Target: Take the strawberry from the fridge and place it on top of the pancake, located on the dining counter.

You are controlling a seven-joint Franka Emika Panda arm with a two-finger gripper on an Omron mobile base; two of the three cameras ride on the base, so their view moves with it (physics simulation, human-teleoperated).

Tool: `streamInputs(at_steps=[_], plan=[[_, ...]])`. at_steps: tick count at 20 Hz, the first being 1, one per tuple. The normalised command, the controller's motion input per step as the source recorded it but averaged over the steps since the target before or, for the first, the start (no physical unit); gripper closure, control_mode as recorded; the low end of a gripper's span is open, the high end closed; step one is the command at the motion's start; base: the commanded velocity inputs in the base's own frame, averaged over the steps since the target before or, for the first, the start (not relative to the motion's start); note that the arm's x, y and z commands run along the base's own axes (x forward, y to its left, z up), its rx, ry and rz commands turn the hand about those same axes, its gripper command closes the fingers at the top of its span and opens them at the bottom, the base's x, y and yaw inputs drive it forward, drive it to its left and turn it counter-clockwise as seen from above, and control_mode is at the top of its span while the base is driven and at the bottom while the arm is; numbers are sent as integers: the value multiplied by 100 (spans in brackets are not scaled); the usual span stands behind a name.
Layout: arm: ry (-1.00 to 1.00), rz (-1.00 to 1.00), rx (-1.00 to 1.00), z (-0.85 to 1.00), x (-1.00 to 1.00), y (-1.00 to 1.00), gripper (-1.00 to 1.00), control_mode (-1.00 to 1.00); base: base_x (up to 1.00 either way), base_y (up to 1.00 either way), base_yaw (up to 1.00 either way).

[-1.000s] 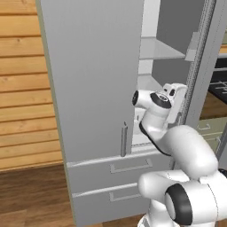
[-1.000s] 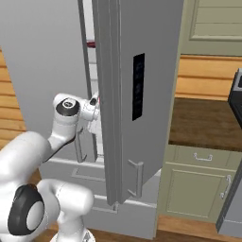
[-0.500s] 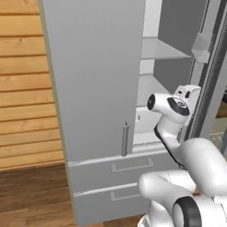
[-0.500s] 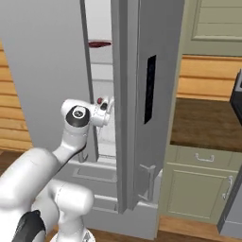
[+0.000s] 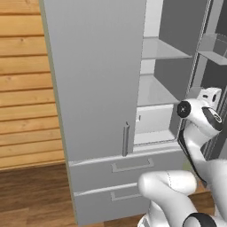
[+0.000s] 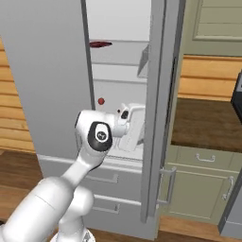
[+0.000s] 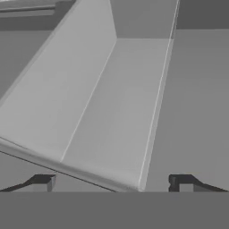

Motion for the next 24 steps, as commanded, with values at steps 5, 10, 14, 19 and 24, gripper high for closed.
streamInputs(at_steps=[5, 10, 14, 19, 24], plan=[[0, 0, 18, 10, 7, -26, -100, -100, 0, 0, 0], [-3, -7, 11, 14, 6, 53, -100, -100, 0, 0, 0], [-11, -6, 10, 4, 0, 100, -100, -100, 0, 0, 0], [-17, -16, 22, 0, 0, 100, -100, -100, 0, 0, 0], [-5, -21, 46, -33, 9, 100, -100, -100, 0, 0, 0]])
